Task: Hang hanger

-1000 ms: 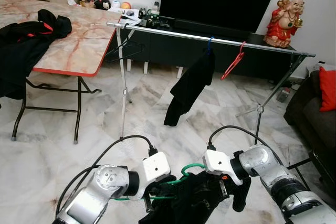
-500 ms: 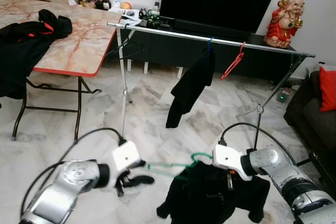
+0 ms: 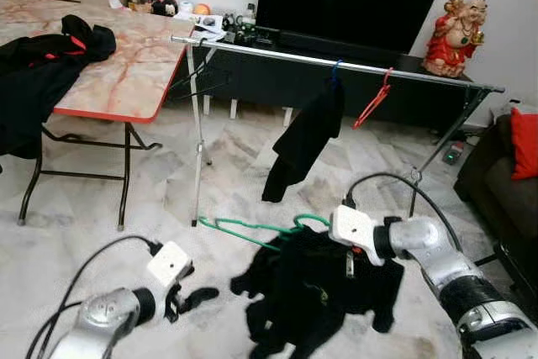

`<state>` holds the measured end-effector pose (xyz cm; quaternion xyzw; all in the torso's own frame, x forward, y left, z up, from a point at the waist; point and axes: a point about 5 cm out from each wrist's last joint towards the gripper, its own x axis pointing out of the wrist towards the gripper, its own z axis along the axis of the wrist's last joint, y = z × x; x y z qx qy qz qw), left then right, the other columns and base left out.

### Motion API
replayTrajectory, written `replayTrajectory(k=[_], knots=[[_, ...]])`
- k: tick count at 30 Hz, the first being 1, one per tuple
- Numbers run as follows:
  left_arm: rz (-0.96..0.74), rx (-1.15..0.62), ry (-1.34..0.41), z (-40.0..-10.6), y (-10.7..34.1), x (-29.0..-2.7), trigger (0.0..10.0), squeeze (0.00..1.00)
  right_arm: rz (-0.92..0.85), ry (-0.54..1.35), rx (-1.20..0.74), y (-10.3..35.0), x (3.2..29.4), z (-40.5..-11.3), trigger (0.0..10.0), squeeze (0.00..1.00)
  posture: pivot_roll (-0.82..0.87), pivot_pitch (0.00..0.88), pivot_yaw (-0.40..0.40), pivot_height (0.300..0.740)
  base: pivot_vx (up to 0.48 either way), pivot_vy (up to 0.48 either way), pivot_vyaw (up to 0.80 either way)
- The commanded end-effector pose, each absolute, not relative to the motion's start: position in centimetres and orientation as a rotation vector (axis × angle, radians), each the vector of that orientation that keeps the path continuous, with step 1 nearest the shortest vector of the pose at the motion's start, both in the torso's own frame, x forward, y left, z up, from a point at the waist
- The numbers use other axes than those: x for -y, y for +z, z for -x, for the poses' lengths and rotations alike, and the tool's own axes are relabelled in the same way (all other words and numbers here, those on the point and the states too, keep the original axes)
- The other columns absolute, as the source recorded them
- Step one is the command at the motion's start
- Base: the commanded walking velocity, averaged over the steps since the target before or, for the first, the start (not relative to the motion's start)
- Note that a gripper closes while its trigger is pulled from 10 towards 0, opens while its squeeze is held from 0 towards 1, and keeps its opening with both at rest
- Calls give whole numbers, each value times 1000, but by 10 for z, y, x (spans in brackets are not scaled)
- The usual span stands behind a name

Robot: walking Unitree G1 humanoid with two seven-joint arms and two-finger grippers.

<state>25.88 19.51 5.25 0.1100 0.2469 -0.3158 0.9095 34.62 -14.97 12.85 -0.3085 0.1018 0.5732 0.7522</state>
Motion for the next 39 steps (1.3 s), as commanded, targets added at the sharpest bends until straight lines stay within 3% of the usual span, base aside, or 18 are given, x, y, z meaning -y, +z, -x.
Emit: replayTrajectory(k=[1,7,16,28,29,35,36,37,38,39], knots=[[-202,-503,-662,-259,48,-190,10000,0,659,1261,-121,149,142,-350,0,0,163,0,-178,740,0,0,0],[-206,-504,-570,-267,38,-196,10000,0,648,1313,-8,171,122,-351,0,0,167,0,-191,740,0,0,0],[-205,-465,-527,-278,39,-195,10000,0,630,1411,15,166,96,-339,0,0,165,0,-198,740,0,0,0],[-220,-441,-518,-282,38,-196,10000,0,628,1423,1,166,95,-334,0,0,161,0,-203,740,0,0,0],[-222,-455,-543,-280,36,-195,9373,0,629,1417,-2,166,96,-335,0,0,160,0,-203,740,0,0,0],[-230,-503,-576,-273,30,-197,9020,0,636,1409,-6,166,97,-335,0,0,165,0,-204,740,0,0,0],[-226,-503,-575,-273,30,-197,6824,0,636,1409,-5,166,97,-335,0,0,165,0,-204,740,0,0,0],[-223,-501,-573,-273,30,-197,6824,0,636,1409,-5,167,97,-335,0,0,165,0,-204,740,0,0,0],[-220,-499,-570,-274,29,-197,3725,0,635,1409,-3,167,97,-335,0,0,164,0,-204,740,0,0,0],[-213,-496,-566,-274,28,-196,2039,0,634,1410,-1,168,96,-335,0,0,162,0,-204,740,0,0,0]])
